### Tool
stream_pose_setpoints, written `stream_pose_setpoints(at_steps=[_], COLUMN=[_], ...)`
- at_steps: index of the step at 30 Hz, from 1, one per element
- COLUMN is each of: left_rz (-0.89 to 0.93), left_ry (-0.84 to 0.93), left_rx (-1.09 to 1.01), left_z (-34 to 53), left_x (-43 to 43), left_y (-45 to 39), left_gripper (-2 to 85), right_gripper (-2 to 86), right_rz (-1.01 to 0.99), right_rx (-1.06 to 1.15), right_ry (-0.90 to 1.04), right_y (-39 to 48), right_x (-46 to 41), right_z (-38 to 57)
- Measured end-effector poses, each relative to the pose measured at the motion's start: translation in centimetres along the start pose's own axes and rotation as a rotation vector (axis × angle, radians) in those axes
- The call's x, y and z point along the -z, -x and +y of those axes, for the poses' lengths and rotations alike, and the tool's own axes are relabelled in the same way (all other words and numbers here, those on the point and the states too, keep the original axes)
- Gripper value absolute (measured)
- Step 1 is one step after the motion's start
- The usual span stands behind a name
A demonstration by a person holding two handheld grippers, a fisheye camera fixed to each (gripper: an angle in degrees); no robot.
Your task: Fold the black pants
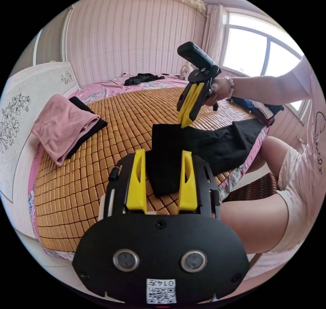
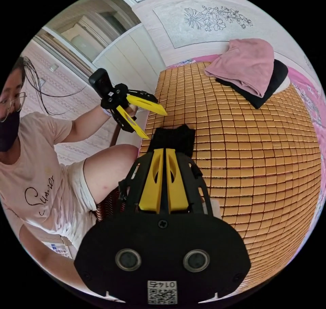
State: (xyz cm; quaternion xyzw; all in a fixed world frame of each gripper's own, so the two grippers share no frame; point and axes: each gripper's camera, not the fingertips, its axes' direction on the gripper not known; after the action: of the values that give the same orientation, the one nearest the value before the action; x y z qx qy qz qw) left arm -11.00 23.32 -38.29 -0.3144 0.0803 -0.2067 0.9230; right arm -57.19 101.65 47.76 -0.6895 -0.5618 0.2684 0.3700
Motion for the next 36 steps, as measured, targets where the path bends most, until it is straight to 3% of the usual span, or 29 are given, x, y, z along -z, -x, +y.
stream_pose_setpoints(at_steps=[5,8,9,15,18,22,26,27,30,32,36], left_rz=[0.064,0.140,0.135,0.103,-0.042,-0.151,-0.269,-0.369,-0.487,-0.370,0.053], left_ry=[-0.050,-0.092,-0.074,0.120,0.239,0.251,0.239,0.248,0.270,0.231,0.157], left_rx=[0.017,0.016,0.074,0.487,0.434,0.386,0.384,0.364,0.276,0.246,0.134], left_z=[-0.3,-0.8,-0.8,0.2,-1.3,-3.5,-4.2,-4.5,-6.0,-7.2,-11.5], left_x=[-0.4,0.6,0.6,-5.9,-9.5,-10.8,-9.4,-8.4,-5.9,-5.0,-9.9], left_y=[0.4,0.0,0.5,4.6,2.5,-0.2,-2.0,-3.2,-8.0,-11.7,-23.4], left_gripper=[13.4,6.6,2.1,-0.1,0.2,2.8,3.4,3.2,1.0,-0.1,-0.9], right_gripper=[0.2,0.2,0.1,-0.2,-0.2,-0.2,-0.2,-0.2,-0.2,-0.3,-0.4], right_rz=[-0.221,-0.265,-0.225,0.178,0.272,0.432,0.611,0.654,0.640,0.614,0.726], right_rx=[0.206,0.250,0.214,-0.193,-0.289,-0.408,-0.654,-0.722,-0.832,-0.814,-0.714], right_ry=[0.016,0.025,0.023,0.048,-0.005,-0.058,-0.010,0.021,0.077,0.088,0.216], right_y=[1.6,1.2,0.3,-3.9,-2.5,1.2,6.2,7.6,10.1,11.2,10.3], right_x=[-0.8,-1.2,-1.3,-2.6,-0.6,2.6,4.2,3.8,2.0,0.5,-2.4], right_z=[-3.4,-5.5,-6.1,-5.2,-1.0,7.5,18.5,21.1,24.9,25.0,21.7])
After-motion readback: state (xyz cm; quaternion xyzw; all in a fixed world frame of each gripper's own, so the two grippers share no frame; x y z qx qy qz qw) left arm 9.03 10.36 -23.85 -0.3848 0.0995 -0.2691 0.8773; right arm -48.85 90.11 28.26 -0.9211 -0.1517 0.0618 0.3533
